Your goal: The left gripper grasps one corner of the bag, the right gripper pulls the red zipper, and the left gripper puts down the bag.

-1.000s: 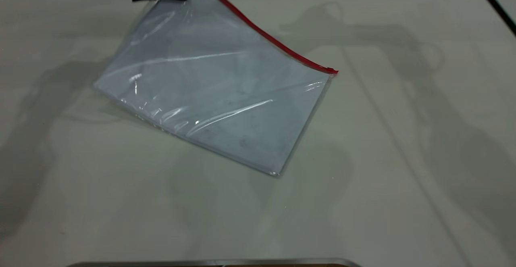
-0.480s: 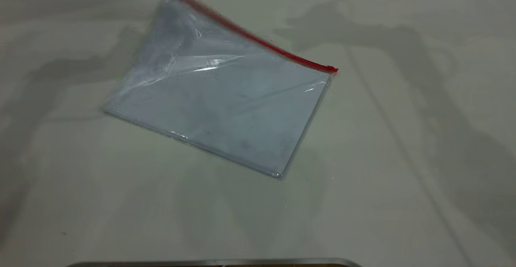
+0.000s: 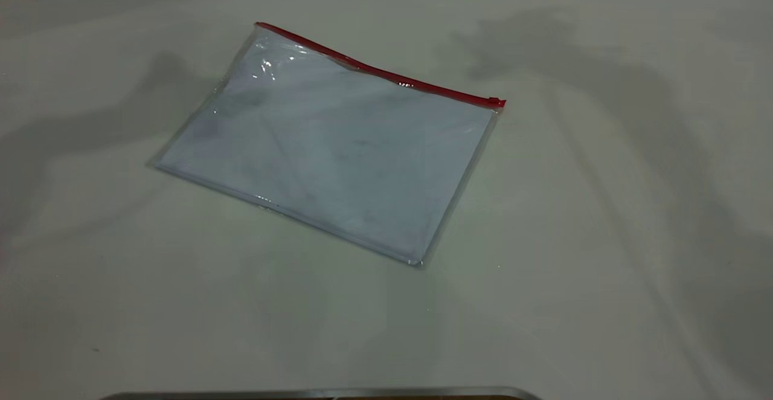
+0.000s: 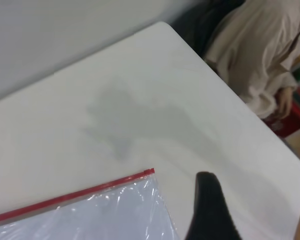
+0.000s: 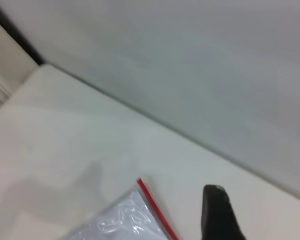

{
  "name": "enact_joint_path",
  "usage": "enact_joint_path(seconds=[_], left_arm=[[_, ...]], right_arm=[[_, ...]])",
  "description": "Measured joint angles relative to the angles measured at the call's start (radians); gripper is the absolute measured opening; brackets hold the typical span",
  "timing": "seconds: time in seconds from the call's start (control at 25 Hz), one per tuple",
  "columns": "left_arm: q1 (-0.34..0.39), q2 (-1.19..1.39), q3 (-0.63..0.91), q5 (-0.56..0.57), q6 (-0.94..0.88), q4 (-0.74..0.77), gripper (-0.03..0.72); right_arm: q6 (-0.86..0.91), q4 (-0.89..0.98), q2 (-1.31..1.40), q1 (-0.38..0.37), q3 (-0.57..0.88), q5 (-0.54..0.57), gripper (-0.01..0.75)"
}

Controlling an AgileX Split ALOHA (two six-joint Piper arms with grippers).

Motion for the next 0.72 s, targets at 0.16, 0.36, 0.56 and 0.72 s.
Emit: enact_joint_path(seconds=[0.16,0.36,0.56,0.72], left_arm=[[0.000,-0.163,0.000,0.017,-0.072,0.098,0.548],[0.000,-0.317,0.000,0.050,-0.235,0.243,0.548],[-0.001,-0.387,0.001,0.106,-0.401,0.413,0.548],[-0.001,-0.395,0.008,0.106,-0.532,0.516,0.547]], right_arm=[[0.001,-0.013,-0.103,0.000,0.070,0.000,0.464],[-0.002,-0.115,-0.244,0.006,0.328,0.000,0.464],[-0.004,-0.277,-0.432,0.006,0.752,0.000,0.464],[-0.002,-0.328,-0.617,0.006,1.044,0.000,0.464]])
